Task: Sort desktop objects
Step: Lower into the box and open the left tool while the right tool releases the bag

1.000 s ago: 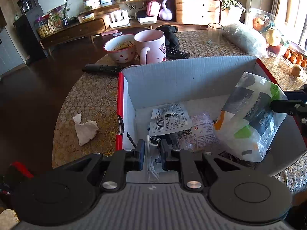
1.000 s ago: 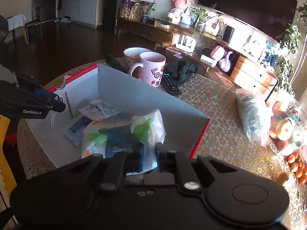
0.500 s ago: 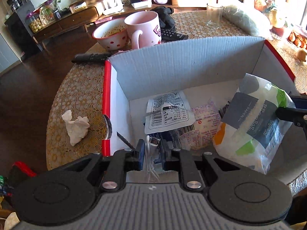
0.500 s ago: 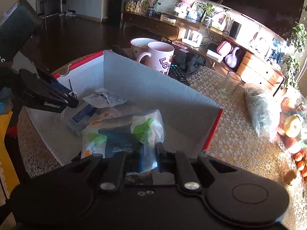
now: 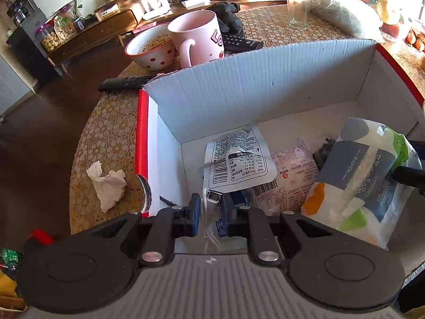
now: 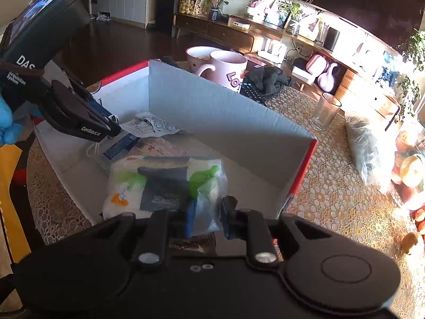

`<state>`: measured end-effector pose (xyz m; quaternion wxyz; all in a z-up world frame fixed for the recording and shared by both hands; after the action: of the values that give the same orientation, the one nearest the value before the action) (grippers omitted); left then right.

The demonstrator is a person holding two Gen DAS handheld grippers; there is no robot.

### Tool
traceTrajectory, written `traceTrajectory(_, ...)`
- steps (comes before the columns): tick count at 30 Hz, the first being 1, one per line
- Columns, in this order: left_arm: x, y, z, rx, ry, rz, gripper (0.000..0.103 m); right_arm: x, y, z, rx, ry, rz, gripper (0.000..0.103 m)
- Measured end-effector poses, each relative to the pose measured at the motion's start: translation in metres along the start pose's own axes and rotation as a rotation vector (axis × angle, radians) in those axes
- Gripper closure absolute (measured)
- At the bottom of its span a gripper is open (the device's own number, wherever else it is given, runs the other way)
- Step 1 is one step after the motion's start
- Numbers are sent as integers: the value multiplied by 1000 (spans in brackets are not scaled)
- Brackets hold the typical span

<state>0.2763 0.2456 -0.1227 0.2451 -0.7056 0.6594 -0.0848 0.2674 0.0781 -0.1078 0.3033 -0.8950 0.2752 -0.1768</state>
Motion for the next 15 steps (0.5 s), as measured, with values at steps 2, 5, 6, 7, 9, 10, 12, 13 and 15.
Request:
traceTrajectory(2, 1, -1, 0, 2, 6, 1, 87, 1, 1, -4, 9, -1, 6, 79)
traceTrajectory(5, 3, -3, 2, -7, 9, -6, 87, 3, 0, -11, 27, -6, 16, 69)
traceTrajectory(6, 3, -3, 2, -10, 12, -8, 87, 4, 1, -12, 31, -7, 21, 67)
traceTrajectory(7, 4, -3, 2, -12, 14, -10, 87, 5, 1, -14, 33, -7, 25, 64)
traceTrajectory(9, 5, -2, 2, -14, 17, -12, 84, 8, 2, -17, 38, -7, 37, 59)
traceTrajectory(10, 5, -2, 2, -13, 22, -15, 83, 10, 2, -18, 41, -10, 45, 58)
traceTrajectory(12, 7, -3, 0, -7, 35, -27, 69, 12, 3, -22, 47, -25, 66, 55)
traceTrajectory(13, 7, -3, -1, -4, 32, -30, 59, 13, 3, -24, 49, -33, 73, 55)
traceTrajectory(15, 8, -4, -4, 11, 26, -32, 32, 14, 3, -28, 57, -41, 82, 51)
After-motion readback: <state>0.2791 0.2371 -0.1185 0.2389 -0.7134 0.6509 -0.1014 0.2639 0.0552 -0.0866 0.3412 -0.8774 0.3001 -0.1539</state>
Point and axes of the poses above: each gripper's, at about its wrist camera, not at the fingertips, and z roughly the way its jaws point, x to its right, y to its underside, the point moved 8 cm from there along z, roughly the way its jaws point, and after that the axes turned 3 degrees about -z, right-handed, at the moved point
